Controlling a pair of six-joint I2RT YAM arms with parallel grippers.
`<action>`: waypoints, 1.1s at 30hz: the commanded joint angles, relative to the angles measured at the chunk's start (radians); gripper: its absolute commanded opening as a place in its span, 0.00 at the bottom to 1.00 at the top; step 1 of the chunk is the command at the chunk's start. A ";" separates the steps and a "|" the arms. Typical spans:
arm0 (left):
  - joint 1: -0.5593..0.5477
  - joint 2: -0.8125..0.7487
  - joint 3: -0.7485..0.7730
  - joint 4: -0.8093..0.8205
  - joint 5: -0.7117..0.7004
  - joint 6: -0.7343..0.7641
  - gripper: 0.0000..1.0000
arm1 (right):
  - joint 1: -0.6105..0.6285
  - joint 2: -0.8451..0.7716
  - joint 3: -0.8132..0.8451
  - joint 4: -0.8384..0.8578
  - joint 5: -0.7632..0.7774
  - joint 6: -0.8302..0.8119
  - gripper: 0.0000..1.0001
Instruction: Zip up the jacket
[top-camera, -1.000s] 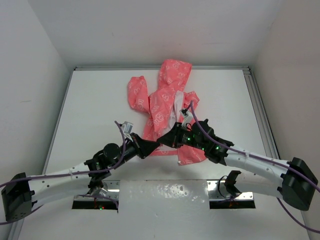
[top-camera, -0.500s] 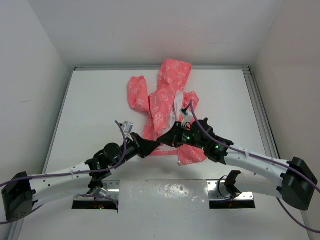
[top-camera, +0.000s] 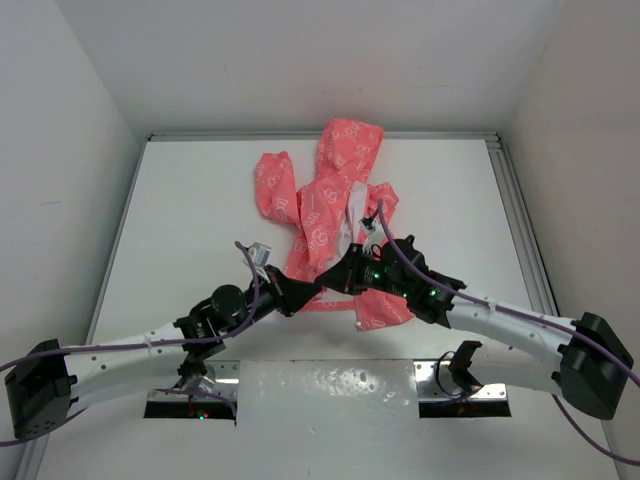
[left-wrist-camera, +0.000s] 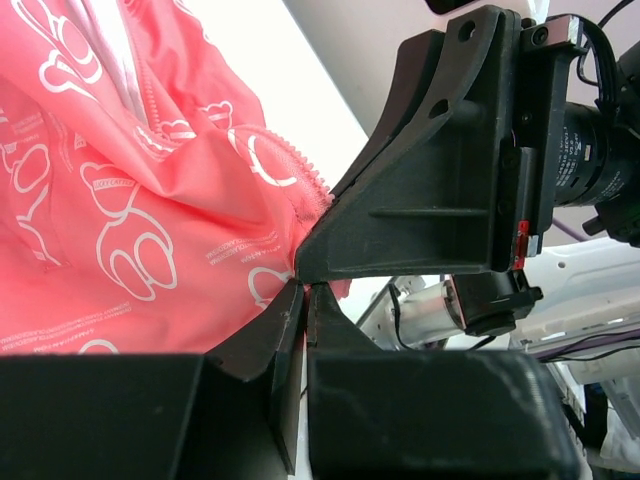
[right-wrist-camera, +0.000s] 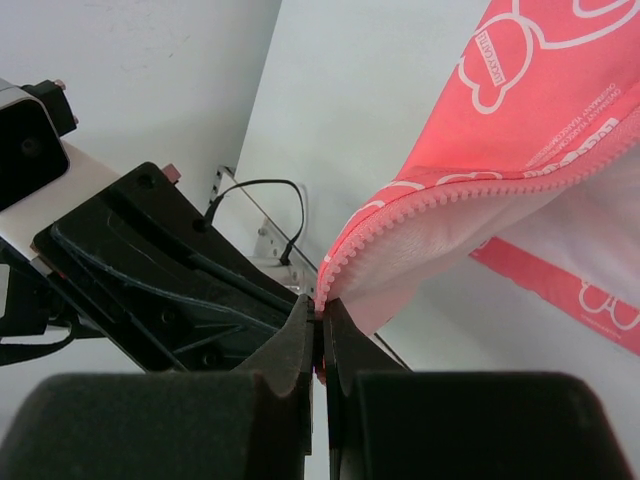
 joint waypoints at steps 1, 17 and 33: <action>0.001 -0.012 0.024 0.143 0.023 0.006 0.00 | 0.010 0.015 0.035 0.010 -0.011 0.006 0.00; 0.001 -0.112 -0.006 -0.029 -0.221 0.036 0.00 | 0.011 -0.266 0.027 -0.461 0.220 -0.173 0.60; 0.001 -0.052 0.039 -0.055 -0.240 0.135 0.00 | 0.034 -0.093 -0.056 -0.664 0.397 -0.224 0.28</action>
